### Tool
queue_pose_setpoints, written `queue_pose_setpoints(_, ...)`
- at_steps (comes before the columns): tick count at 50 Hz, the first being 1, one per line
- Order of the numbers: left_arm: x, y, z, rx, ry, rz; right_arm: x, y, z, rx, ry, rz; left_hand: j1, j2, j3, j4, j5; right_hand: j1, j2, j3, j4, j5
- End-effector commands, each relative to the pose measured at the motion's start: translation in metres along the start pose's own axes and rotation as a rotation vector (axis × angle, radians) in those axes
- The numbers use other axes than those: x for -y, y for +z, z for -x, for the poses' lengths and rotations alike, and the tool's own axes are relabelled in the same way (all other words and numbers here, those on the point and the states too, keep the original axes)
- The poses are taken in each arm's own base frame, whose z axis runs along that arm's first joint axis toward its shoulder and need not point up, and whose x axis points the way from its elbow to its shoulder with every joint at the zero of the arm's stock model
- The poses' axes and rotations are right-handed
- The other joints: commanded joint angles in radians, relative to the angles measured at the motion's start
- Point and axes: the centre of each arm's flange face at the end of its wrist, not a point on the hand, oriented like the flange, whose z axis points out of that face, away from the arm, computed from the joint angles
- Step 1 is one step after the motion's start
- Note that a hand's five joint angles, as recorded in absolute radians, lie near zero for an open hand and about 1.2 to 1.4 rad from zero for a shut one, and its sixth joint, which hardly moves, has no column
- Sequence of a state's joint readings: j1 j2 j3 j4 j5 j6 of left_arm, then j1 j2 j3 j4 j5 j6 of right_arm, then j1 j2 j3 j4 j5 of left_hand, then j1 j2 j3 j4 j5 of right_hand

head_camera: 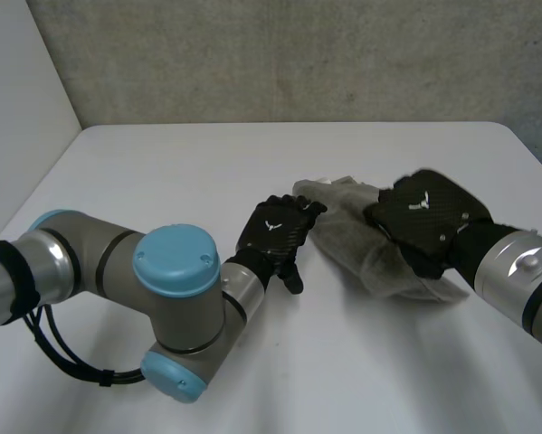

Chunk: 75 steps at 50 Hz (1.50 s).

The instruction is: Fold the towel.

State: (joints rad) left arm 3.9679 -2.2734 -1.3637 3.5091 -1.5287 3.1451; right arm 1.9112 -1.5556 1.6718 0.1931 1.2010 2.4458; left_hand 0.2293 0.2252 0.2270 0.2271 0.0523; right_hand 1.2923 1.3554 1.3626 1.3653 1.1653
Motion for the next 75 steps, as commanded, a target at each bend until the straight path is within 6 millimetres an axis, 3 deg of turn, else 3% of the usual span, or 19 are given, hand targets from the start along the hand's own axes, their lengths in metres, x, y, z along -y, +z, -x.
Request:
queue_pose_setpoints(1, 0.004, 0.013, -0.005, -0.014, -0.074, -0.034, 0.037, -0.021, -0.002, -0.005, 0.019, -0.14, 0.028, 0.032, 0.031, 0.03, 0.031, 0.104, 0.041, 0.034, 0.031, 0.056)
queue_pose_setpoints(8, 0.007, 0.018, -0.015, -0.041, -0.16, -0.054, 0.066, -0.041, 0.008, 0.007, 0.01, -0.238, 0.072, 0.076, 0.075, 0.075, 0.075, 0.104, 0.041, 0.034, 0.031, 0.056)
queue_pose_setpoints(13, 0.002, 0.018, -0.025, -0.063, -0.181, -0.042, 0.071, -0.043, 0.009, 0.008, 0.005, -0.253, 0.36, 0.364, 0.362, 0.362, 0.362, 0.104, 0.041, 0.034, 0.031, 0.056)
queue_pose_setpoints(15, -0.004, 0.016, -0.027, -0.065, -0.179, -0.022, 0.071, -0.042, 0.008, 0.004, 0.004, -0.25, 0.807, 0.811, 0.809, 0.809, 0.809, 0.104, 0.041, 0.034, 0.031, 0.056)
queue_pose_setpoints(16, -0.004, 0.016, -0.027, -0.065, -0.179, -0.022, 0.069, -0.041, 0.007, -0.002, 0.006, -0.244, 0.809, 0.813, 0.811, 0.811, 0.812, 0.104, 0.041, 0.034, 0.031, 0.056)
queue_pose_setpoints(18, -0.009, 0.014, -0.027, -0.067, -0.176, -0.005, 0.069, -0.04, 0.006, -0.002, 0.007, -0.24, 1.165, 1.169, 1.168, 1.168, 1.168, 0.104, 0.041, 0.034, 0.031, 0.056)
queue_pose_setpoints(22, -0.008, 0.013, -0.021, -0.052, -0.175, 0.0, 0.067, -0.038, 0.007, -0.001, 0.008, -0.236, 1.167, 1.171, 1.169, 1.169, 1.169, 0.104, 0.041, 0.034, 0.031, 0.056)
queue_pose_setpoints(24, -0.003, 0.011, 0.001, 0.007, -0.18, -0.004, 0.066, -0.037, 0.006, -0.001, 0.009, -0.236, 1.167, 1.171, 1.169, 1.169, 1.169, 0.104, 0.041, 0.034, 0.031, 0.056)
queue_pose_setpoints(25, -0.003, 0.011, 0.001, 0.007, -0.18, -0.004, 0.066, -0.036, 0.006, -0.001, 0.01, -0.234, 1.167, 1.171, 1.169, 1.169, 1.169, 0.104, 0.041, 0.034, 0.031, 0.056)
queue_pose_setpoints(29, 0.027, 0.001, 0.047, 0.112, -0.166, -0.054, 0.063, -0.031, 0.005, 0.001, 0.018, -0.221, 1.167, 1.171, 1.169, 1.169, 1.169, 0.104, 0.041, 0.034, 0.031, 0.056)
queue_pose_setpoints(30, 0.027, 0.001, 0.047, 0.112, -0.166, -0.054, 0.063, -0.029, 0.005, 0.002, 0.019, -0.217, 1.167, 1.171, 1.169, 1.169, 1.169, 0.104, 0.041, 0.034, 0.031, 0.056)
queue_pose_setpoints(34, 0.067, -0.02, 0.069, 0.166, -0.144, -0.128, 0.063, -0.027, 0.003, -0.01, 0.022, -0.214, 1.167, 1.171, 1.169, 1.169, 1.169, 0.104, 0.041, 0.034, 0.031, 0.056)
queue_pose_setpoints(38, 0.087, -0.04, 0.07, 0.177, -0.141, -0.154, 0.066, -0.026, -0.001, -0.027, 0.051, -0.225, 1.167, 1.171, 1.169, 1.169, 1.169, 0.104, 0.041, 0.034, 0.031, 0.056)
queue_pose_setpoints(43, 0.115, -0.081, 0.062, 0.174, -0.131, -0.194, 0.069, -0.021, -0.007, -0.045, 0.098, -0.258, 1.167, 1.171, 1.169, 1.169, 1.169, 0.104, 0.041, 0.034, 0.031, 0.056)
queue_pose_setpoints(49, 0.117, -0.105, 0.056, 0.17, -0.133, -0.173, 0.061, -0.003, -0.009, -0.024, 0.182, -0.242, 1.167, 1.171, 1.169, 1.169, 1.169, 0.104, 0.041, 0.034, 0.031, 0.056)
queue_pose_setpoints(56, 0.098, -0.122, 0.053, 0.181, -0.15, -0.056, 0.048, 0.02, -0.001, 0.024, 0.221, -0.19, 1.167, 1.171, 1.169, 1.169, 1.169, 0.104, 0.041, 0.034, 0.031, 0.056)
queue_pose_setpoints(65, 0.086, -0.117, 0.055, 0.185, -0.156, -0.012, 0.022, 0.06, 0.004, 0.057, 0.249, -0.108, 1.167, 1.171, 1.169, 1.169, 1.169, 0.104, 0.041, 0.034, 0.031, 0.056)
queue_pose_setpoints(73, 0.069, -0.079, 0.07, 0.209, -0.164, 0.034, 0.027, 0.098, 0.007, 0.063, 0.229, -0.135, 1.167, 1.171, 1.169, 1.169, 1.169, 0.104, 0.041, 0.034, 0.031, 0.056)
queue_pose_setpoints(75, 0.074, -0.055, 0.076, 0.209, -0.16, 0.004, 0.03, 0.107, 0.003, 0.046, 0.22, -0.153, 1.167, 1.171, 1.169, 1.169, 1.169, 0.104, 0.041, 0.034, 0.031, 0.056)
